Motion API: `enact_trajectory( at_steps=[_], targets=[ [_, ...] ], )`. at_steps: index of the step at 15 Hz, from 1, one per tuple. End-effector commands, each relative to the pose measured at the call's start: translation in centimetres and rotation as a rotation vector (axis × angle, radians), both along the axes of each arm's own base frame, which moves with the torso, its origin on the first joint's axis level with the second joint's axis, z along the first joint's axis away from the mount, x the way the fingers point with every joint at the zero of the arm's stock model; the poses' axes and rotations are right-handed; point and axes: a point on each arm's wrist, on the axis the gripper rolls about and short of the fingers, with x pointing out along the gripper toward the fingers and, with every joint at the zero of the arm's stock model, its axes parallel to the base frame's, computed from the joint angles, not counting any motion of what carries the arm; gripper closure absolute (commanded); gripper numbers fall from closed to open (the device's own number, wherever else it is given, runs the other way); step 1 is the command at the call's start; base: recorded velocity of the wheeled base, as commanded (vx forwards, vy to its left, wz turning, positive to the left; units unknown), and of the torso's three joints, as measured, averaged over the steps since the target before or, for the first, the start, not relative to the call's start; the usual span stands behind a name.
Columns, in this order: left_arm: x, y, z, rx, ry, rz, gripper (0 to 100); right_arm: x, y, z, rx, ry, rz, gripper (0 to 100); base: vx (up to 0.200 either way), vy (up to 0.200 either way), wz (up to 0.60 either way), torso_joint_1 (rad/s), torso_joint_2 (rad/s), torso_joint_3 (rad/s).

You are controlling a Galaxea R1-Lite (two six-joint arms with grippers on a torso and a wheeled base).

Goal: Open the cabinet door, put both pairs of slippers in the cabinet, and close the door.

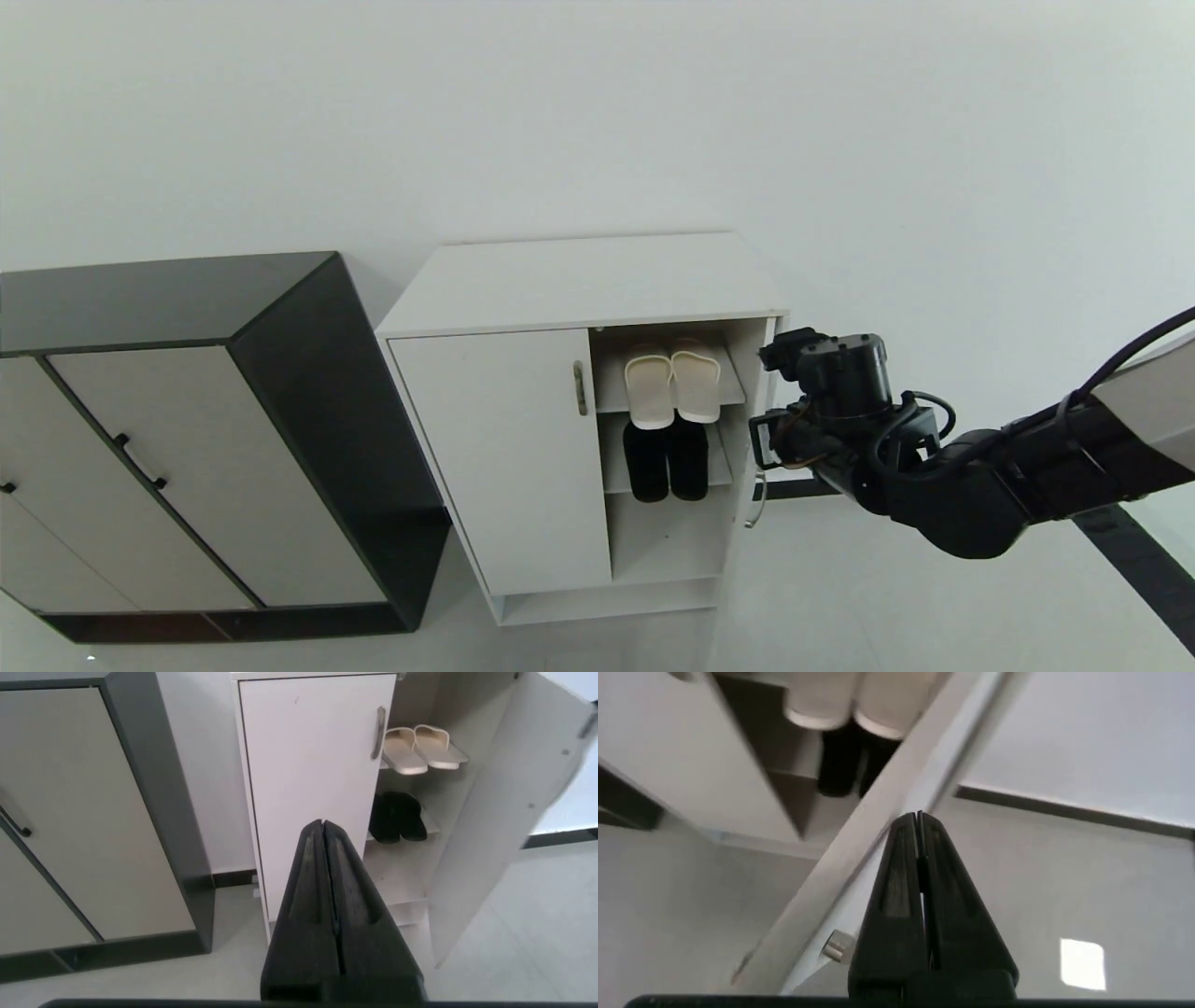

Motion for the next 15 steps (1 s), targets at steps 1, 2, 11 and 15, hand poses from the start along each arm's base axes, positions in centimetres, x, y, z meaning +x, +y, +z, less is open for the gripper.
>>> enact_trajectory(
  at_steps=[1,2,11,15],
  targets=[
    [0.0,0.0,0.0,0.000,0.001,-0.001,100,0.4,1.2,-1.5,0.030,-0.001,0.037,100,0.000,0.000,0.00,0.000,0.00,0.000],
    [0.0,0.0,0.0,-0.001,0.001,-0.001,100,0.9,1.7,-2.1,0.059,-0.039,0.046,100,0.000,0.000,0.00,0.000,0.00,0.000],
    [0.0,0.0,0.0,-0.001,0.001,0.002,100,0.6,2.0,-2.4,0.177,-0.150,0.167,100,0.000,0.000,0.00,0.000,0.00,0.000],
    [0.0,0.0,0.0,0.000,0.001,0.000,100,-1.1,-0.4,-1.8,0.228,-0.124,0.336,100,0.000,0.000,0.00,0.000,0.00,0.000]
  ],
)
